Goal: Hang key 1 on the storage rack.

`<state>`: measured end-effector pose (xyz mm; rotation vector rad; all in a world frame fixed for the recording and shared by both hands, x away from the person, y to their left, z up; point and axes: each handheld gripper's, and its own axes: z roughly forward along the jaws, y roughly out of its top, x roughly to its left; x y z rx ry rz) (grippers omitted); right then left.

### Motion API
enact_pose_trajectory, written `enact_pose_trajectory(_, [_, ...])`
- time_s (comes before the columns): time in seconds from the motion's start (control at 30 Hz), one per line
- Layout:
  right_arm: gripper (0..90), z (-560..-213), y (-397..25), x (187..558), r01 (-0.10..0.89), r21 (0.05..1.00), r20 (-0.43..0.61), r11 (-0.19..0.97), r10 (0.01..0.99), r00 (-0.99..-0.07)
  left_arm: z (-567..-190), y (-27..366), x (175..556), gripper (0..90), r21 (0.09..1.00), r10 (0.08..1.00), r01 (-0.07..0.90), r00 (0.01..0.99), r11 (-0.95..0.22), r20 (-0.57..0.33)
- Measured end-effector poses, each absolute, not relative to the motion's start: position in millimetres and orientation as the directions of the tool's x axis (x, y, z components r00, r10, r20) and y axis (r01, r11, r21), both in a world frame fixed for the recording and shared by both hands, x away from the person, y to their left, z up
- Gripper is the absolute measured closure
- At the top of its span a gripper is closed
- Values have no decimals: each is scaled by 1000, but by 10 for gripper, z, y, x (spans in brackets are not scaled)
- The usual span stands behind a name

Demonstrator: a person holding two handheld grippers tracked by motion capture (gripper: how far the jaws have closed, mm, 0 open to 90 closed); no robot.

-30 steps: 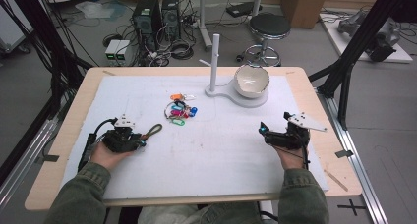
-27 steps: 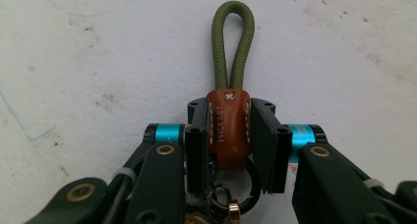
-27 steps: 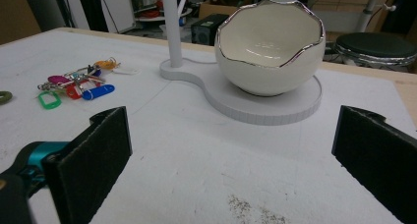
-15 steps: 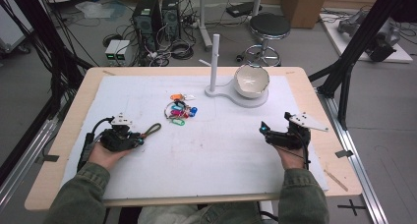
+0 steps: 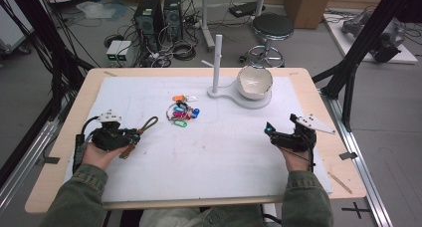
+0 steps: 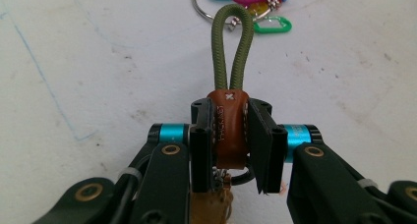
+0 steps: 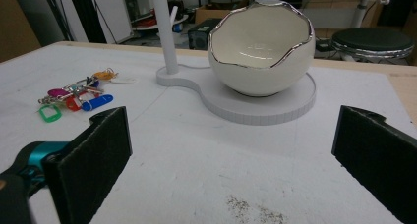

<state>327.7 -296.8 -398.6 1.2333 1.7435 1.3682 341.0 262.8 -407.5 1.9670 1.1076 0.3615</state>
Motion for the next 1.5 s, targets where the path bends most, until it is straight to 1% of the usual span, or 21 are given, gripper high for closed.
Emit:
enact_pose_trajectory(0.07, [6, -3984, -2974, 3274, 299, 954, 88, 36, 917, -390, -4008, 2670, 3398, 725, 791, 817, 557, 562, -255, -132])
enact_pose_trajectory(0.23, [5, -3982, -2977, 3268, 301, 953, 97, 25, 918, -385, -3899, 2714, 3422, 725, 813, 820, 545, 550, -205, -162])
enact_pose_trajectory(0.37, [6, -3982, -2980, 3271, 300, 954, 98, 24, 918, -385, -3849, 2682, 3455, 725, 814, 816, 534, 562, -229, -139])
enact_pose_trajectory(0.5, [6, -3982, -2980, 3270, 299, 954, 99, 21, 919, -381, -3794, 2654, 3486, 725, 818, 815, 531, 560, -219, -145])
enact_pose_trajectory(0.67, [5, -3981, -2981, 3273, 298, 954, 99, 21, 919, -382, -3693, 2649, 3535, 725, 821, 820, 537, 549, -196, -164])
enact_pose_trajectory(0.83, [6, -3982, -2983, 3274, 297, 955, 100, 20, 918, -383, -3575, 2635, 3610, 725, 820, 808, 549, 550, -161, -210])
enact_pose_trajectory(0.97, [6, -3979, -2985, 3271, 297, 955, 102, 18, 918, -382, -3490, 2614, 3680, 725, 817, 809, 556, 547, -156, -217])
enact_pose_trajectory(1.03, [6, -3979, -2988, 3274, 296, 955, 101, 18, 918, -384, -3460, 2602, 3716, 725, 809, 810, 571, 536, -140, -238])
enact_pose_trajectory(1.3, [6, -3976, -2991, 3264, 295, 955, 107, 11, 918, -383, -3329, 2524, 3840, 724, 806, 809, 574, 538, -146, -237])
enact_pose_trajectory(1.4, [6, -3976, -2990, 3266, 295, 955, 105, 15, 917, -385, -3267, 2465, 3896, 724, 802, 812, 568, 547, -182, -203])
enact_pose_trajectory(1.5, [6, -3976, -2991, 3266, 294, 956, 102, 17, 917, -386, -3224, 2423, 3945, 723, 804, 810, 567, 549, -179, -207])
